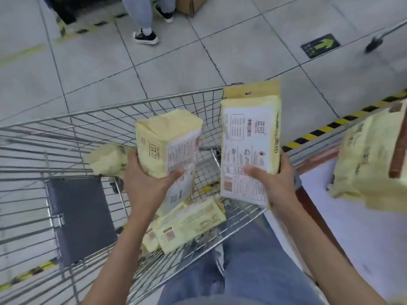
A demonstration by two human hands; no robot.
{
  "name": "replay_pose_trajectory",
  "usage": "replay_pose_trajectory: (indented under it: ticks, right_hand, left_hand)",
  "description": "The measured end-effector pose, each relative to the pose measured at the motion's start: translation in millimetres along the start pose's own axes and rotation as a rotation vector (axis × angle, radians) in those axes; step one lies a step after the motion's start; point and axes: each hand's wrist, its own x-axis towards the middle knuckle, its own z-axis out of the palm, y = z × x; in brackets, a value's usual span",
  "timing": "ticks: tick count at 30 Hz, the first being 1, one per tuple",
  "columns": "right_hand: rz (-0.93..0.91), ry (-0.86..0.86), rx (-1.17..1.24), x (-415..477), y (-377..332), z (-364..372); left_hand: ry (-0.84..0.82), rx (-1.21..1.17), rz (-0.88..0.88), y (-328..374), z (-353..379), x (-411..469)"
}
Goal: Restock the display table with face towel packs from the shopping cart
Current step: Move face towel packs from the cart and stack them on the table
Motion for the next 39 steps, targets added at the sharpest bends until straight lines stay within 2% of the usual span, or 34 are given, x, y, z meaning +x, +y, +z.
replay_pose_trajectory:
  ticks: [5, 13, 19, 25, 29, 34, 39]
  right_hand:
    - [-0.123, 0.089, 0.128, -76, 1, -28]
    - [-0.105, 0.362, 0.285, -199, 62, -87]
    - [-0.075, 0.551, 0.43, -252, 109, -125]
    - [-0.088, 0.644, 0.459, -259, 141, -169]
    - [-0.118, 0.745, 0.219, -243, 150, -207]
    - [-0.243, 0.827, -0.498, -190, 148, -253]
    - [-0.373, 0.811, -0.883, -136, 146, -273]
  left_hand:
    - [-0.11, -0.172, 0.095, 22, -25, -35]
    - [-0.427, -0.397, 0.23, 66, -28, -108]
    - [-0.665, -0.408, 0.316, 93, 3, -158]
    - [-0.818, -0.341, 0.304, 106, 49, -210]
    - [-0.823, -0.309, 0.251, 108, 83, -232]
    - [-0.76, -0.342, 0.172, 109, 107, -240]
    - [-0.635, -0.339, 0.11, 107, 111, -230]
